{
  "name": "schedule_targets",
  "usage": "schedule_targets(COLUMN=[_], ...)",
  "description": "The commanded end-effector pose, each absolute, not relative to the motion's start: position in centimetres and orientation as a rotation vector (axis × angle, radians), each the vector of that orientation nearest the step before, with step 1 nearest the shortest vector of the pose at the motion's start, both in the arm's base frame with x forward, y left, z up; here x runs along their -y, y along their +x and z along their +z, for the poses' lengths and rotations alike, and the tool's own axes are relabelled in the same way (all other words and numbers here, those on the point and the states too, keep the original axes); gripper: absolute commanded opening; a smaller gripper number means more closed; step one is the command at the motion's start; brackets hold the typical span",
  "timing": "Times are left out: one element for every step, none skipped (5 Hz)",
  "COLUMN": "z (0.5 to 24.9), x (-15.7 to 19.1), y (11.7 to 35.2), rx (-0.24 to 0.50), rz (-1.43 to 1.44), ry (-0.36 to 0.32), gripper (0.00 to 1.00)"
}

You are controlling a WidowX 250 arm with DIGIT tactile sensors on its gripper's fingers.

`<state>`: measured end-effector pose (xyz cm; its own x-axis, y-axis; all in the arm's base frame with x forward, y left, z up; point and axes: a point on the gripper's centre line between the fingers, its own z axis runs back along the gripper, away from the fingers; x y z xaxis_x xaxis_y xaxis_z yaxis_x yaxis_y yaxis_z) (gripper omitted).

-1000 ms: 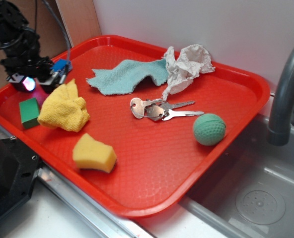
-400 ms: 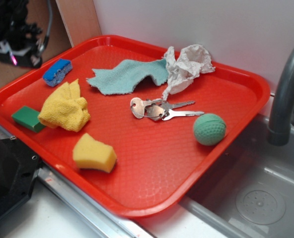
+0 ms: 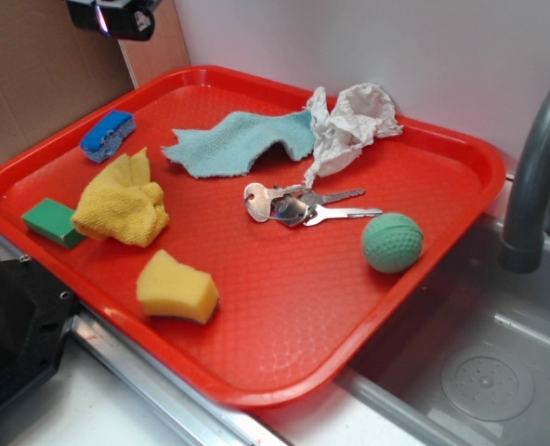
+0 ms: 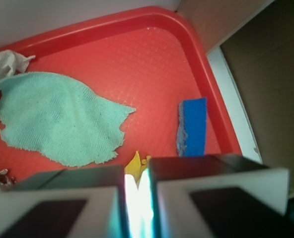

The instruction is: Grab the blue sponge.

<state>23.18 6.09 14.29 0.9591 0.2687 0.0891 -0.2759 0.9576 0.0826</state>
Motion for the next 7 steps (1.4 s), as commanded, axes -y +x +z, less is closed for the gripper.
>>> schedule_targets(z=[16.1,16.1,13.5,11.9,9.5,7.6,6.6], x=[-7.7,-7.7,-12.2,-14.8,-15.8,-15.0,-14.7], y=[23.3,23.3,22.9,22.3,21.1,21.1,20.9], rx=[0.130,0.130,0.173,0.190,0.164,0.146,0.131], rz=[0.290,0.290,0.543,0.632,0.670,0.639,0.632], ry=[0.100,0.100,0.087,0.032,0.035,0.008,0.019], gripper=[1.00,1.00,1.00,1.00,1.00,1.00,1.00])
